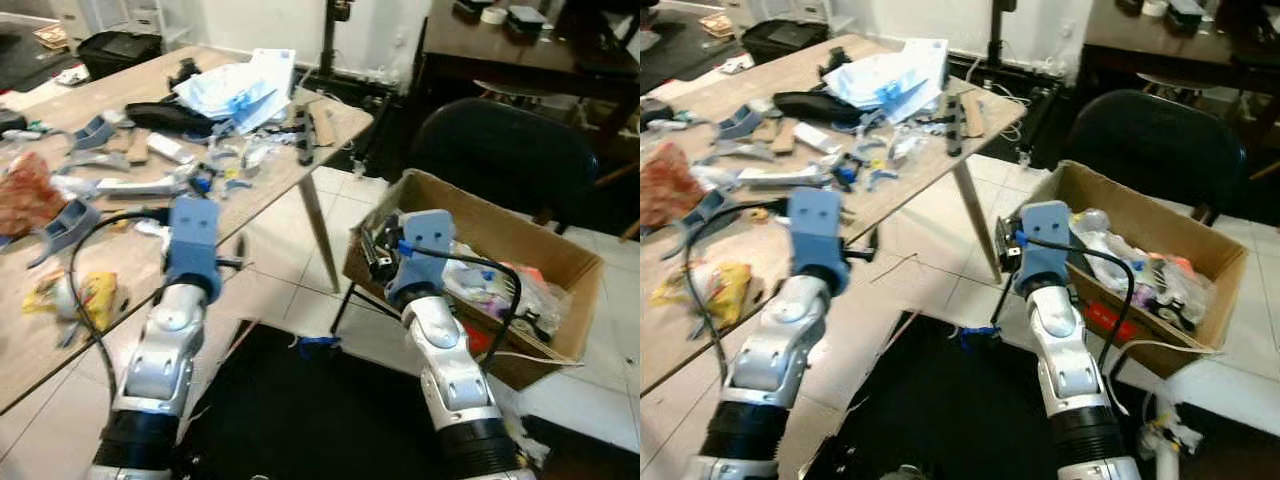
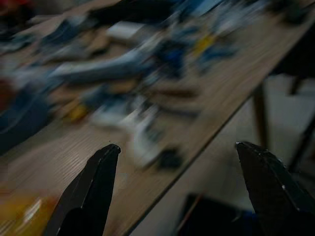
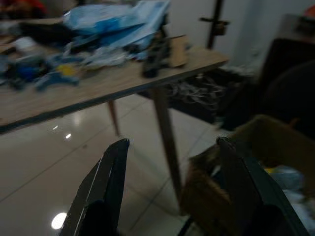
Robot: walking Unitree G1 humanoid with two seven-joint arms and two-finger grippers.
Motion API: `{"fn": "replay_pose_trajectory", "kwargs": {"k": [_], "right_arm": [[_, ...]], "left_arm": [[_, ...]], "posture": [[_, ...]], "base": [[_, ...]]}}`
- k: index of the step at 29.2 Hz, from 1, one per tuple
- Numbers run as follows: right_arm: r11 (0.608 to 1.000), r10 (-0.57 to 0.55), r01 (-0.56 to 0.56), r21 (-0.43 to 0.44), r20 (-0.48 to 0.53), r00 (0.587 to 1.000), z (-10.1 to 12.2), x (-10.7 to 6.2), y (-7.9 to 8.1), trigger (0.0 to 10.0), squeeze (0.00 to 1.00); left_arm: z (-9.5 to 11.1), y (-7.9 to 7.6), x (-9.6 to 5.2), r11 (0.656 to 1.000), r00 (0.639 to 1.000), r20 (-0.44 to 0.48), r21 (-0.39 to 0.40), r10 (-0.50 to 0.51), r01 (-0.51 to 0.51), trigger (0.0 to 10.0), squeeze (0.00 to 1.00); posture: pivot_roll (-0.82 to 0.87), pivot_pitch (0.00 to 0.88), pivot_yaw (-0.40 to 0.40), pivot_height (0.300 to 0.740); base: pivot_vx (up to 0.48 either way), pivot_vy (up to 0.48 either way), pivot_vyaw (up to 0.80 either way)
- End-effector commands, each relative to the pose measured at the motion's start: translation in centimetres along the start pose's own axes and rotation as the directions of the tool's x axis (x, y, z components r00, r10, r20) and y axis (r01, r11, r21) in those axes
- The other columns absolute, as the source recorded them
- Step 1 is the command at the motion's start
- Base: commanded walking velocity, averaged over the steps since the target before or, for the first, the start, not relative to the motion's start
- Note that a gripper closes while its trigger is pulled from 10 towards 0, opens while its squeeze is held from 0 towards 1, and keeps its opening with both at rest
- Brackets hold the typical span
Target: Picking trash to rubbish bin
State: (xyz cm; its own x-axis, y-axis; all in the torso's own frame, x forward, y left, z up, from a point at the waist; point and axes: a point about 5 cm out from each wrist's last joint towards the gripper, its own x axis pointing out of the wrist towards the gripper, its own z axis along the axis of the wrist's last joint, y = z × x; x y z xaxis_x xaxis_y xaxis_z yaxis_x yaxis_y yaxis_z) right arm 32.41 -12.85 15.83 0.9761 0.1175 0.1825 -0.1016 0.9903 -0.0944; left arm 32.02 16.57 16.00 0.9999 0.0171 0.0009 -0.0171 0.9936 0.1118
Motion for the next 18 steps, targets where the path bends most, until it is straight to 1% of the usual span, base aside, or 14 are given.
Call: {"fn": "replay_pose_trajectory", "kwargs": {"k": [1,2,3,6,11,13,15,16,18], "right_arm": [[1.000,-0.022,0.022,-0.012,-0.039,0.999,-1.2,-0.6,-0.8,10.0,0.00],[0.999,-0.028,0.027,-0.025,-0.069,0.997,-2.1,-1.0,-1.2,10.0,0.00],[0.999,-0.028,0.027,-0.025,-0.069,0.997,-2.1,-1.0,-1.2,10.0,0.00],[0.999,-0.045,0.042,-0.028,-0.105,0.993,-3.1,-1.6,-1.8,10.0,0.00],[0.998,-0.067,0.065,-0.022,-0.119,0.991,-3.6,-1.9,-2.3,10.0,0.00],[0.997,-0.070,0.068,-0.019,-0.114,0.991,-3.5,-1.9,-2.4,10.0,0.00],[0.998,-0.069,0.067,-0.020,-0.103,0.992,-3.3,-1.8,-2.3,10.0,0.00],[0.998,-0.069,0.067,-0.020,-0.103,0.992,-3.3,-1.8,-2.3,10.0,0.00],[0.998,-0.068,0.067,-0.019,-0.094,0.993,-3.1,-1.7,-2.3,10.0,0.00]], "left_arm": [[-0.4,0.3,-0.3,1.000,1.000,-0.007,0.016,0.006,-0.006,10.0,0.00],[-0.9,0.6,-0.6,1.000,1.000,-0.021,0.022,0.014,-0.014,10.0,0.00],[-0.9,0.6,-0.6,1.000,1.000,-0.021,0.022,0.014,-0.014,10.0,0.00],[-1.4,1.0,-1.2,1.000,0.999,-0.036,0.022,0.020,-0.019,10.0,0.00],[-1.7,1.2,-1.4,0.999,0.998,-0.044,0.015,0.034,-0.033,10.0,0.00],[-1.3,1.1,-1.3,0.999,0.999,-0.021,-0.024,0.044,-0.045,10.0,0.00],[-0.5,0.8,-1.1,0.998,0.999,0.029,-0.059,0.040,-0.038,10.0,0.00],[-0.5,0.8,-1.1,0.998,0.999,0.029,-0.059,0.040,-0.038,10.0,0.00],[0.1,0.6,-1.0,0.996,0.997,0.062,-0.080,0.036,-0.031,10.0,0.00]], "posture": [[0.02,0.108,0.001,0.740],[0.02,0.114,-0.002,0.740],[0.02,0.114,-0.002,0.740],[0.02,0.120,-0.005,0.740],[0.02,0.130,-0.008,0.740],[0.02,0.134,-0.007,0.740],[0.02,0.134,-0.007,0.740],[0.02,0.134,-0.007,0.740],[0.02,0.134,-0.007,0.740]], "base": [[0.000,0.000,0.80],[0.000,0.000,0.80],[0.000,0.000,0.80],[0.000,0.000,0.80],[0.000,0.000,0.80],[0.000,0.000,0.80],[0.000,0.000,0.80],[0.000,0.000,0.80],[0.000,0.000,0.80]]}}
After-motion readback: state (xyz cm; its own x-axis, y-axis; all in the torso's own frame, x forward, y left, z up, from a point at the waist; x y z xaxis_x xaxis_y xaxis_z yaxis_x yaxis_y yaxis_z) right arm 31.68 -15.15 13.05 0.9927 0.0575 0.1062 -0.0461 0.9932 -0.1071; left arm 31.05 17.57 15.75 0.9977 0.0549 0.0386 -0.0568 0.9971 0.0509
